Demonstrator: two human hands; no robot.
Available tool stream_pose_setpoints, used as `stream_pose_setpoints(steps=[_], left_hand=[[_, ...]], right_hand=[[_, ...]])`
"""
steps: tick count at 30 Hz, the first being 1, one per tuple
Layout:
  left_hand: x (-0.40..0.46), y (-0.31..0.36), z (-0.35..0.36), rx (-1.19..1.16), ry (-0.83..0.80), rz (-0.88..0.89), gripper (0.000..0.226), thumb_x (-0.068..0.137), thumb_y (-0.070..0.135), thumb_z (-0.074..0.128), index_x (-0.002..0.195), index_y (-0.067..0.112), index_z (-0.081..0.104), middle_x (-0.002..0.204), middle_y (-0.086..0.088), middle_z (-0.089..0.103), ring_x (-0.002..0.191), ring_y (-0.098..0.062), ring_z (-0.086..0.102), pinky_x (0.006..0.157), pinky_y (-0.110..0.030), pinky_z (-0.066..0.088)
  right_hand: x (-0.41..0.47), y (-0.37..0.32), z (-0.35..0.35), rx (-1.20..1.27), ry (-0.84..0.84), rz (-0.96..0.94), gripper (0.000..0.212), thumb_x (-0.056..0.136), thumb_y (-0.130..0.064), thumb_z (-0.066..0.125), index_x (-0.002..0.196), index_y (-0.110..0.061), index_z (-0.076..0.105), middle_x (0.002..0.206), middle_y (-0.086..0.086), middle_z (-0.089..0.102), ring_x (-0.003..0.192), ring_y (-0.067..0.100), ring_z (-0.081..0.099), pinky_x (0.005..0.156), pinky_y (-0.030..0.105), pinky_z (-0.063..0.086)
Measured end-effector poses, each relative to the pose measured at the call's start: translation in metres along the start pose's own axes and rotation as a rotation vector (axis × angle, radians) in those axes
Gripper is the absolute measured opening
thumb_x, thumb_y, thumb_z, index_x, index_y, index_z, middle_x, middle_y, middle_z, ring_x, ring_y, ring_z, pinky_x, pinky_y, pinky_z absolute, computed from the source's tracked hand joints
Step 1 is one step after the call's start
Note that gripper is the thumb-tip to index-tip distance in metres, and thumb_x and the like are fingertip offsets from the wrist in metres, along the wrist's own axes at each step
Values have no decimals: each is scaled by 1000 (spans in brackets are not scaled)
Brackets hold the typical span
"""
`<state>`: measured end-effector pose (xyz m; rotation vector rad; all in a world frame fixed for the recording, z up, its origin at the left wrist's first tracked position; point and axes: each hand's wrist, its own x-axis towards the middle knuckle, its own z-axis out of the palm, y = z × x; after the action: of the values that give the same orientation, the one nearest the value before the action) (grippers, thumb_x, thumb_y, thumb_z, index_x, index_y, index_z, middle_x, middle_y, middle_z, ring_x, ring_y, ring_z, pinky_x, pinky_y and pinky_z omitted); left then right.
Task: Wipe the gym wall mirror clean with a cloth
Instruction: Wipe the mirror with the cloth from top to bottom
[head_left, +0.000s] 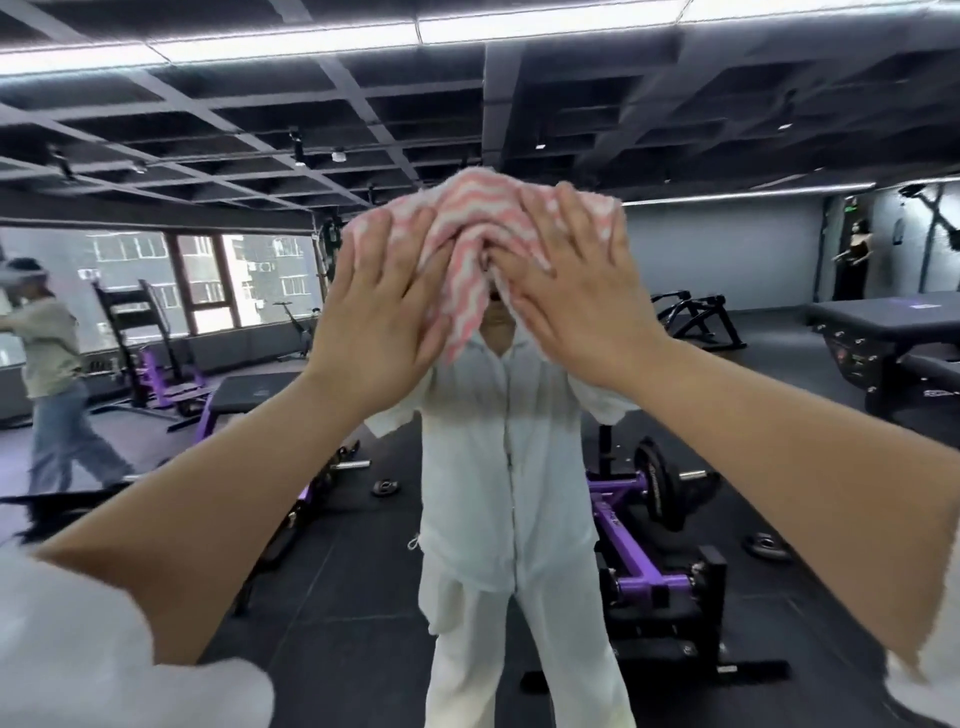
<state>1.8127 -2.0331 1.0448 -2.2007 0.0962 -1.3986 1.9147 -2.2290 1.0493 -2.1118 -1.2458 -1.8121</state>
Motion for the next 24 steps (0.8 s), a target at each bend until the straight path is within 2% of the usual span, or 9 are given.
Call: stream_pose_setpoints(steps=[3, 7, 10, 12, 15, 17, 19, 22, 24], left_hand=[[-35, 7, 11, -22, -5, 72, 64, 95, 42, 30, 149, 8, 18, 155, -22, 17, 140, -47, 11, 115, -58, 9], [-107, 16, 29, -35, -80, 177, 67, 90, 38, 35, 148, 8, 18, 157, -16, 4, 141, -43, 8, 115, -56, 2], [-167, 27, 44, -32, -101, 252, 72, 87, 35, 39, 150, 9, 16, 159, -10, -12, 145, -37, -7, 116, -53, -1], [-204, 35, 53, -10, -145, 308, 77, 86, 35, 39, 153, 12, 8, 159, -10, -12, 145, -37, -9, 118, -51, -2], [-247, 46, 60, 35, -251, 392, 61, 82, 36, 39, 139, 13, 34, 159, -10, -14, 145, -35, -11, 118, -51, -4], [-266, 52, 60, 39, -330, 426, 52, 82, 37, 40, 129, 14, 40, 160, -12, -4, 145, -35, -11, 118, -49, -6], [-282, 58, 62, 46, -414, 458, 58, 77, 42, 56, 128, 17, 45, 153, -10, 20, 145, -36, -2, 117, -49, -3], [-307, 69, 64, 29, -584, 478, 84, 49, 47, 86, 125, 25, 59, 144, -3, 31, 137, -31, 14, 115, -50, 0], [-320, 77, 64, 9, -653, 492, 91, 39, 44, 88, 124, 31, 59, 141, -2, 34, 133, -32, 24, 112, -50, 8]], right_hand=[[-31, -22, 20, -10, 66, -42, 49, 99, -39, 33, 146, -26, 33, 154, 19, 29, 142, 39, 21, 111, 61, 9], [-87, -58, 43, 22, 56, -144, 50, 96, -36, 34, 145, -27, 29, 154, 12, 21, 141, 34, 18, 114, 55, 0], [-131, -86, 59, 27, 33, -245, 50, 98, -29, 31, 147, -24, 24, 151, 12, 23, 139, 36, 23, 111, 58, 8], [-161, -102, 68, 18, -23, -323, 54, 95, -24, 33, 148, -21, 22, 155, 15, 19, 142, 38, 16, 112, 60, 7], [-197, -119, 81, -20, -153, -474, 69, 84, -27, 46, 149, -19, 23, 159, 19, -9, 146, 38, -7, 115, 61, -6], [-214, -130, 86, -12, -229, -556, 89, 71, -32, 68, 147, -19, 24, 160, 18, -6, 146, 36, -13, 115, 59, -10], [-227, -138, 90, -13, -299, -603, 110, 58, -34, 80, 147, -17, 18, 159, 16, 3, 146, 36, -10, 116, 57, -10], [-247, -150, 95, 5, -360, -725, 102, 55, -41, 82, 145, -24, 36, 157, 8, 14, 144, 33, 10, 117, 54, -8], [-264, -163, 99, -37, -387, -844, 96, 61, -49, 76, 141, -23, 31, 155, -1, 24, 142, 33, 11, 118, 51, -5]])
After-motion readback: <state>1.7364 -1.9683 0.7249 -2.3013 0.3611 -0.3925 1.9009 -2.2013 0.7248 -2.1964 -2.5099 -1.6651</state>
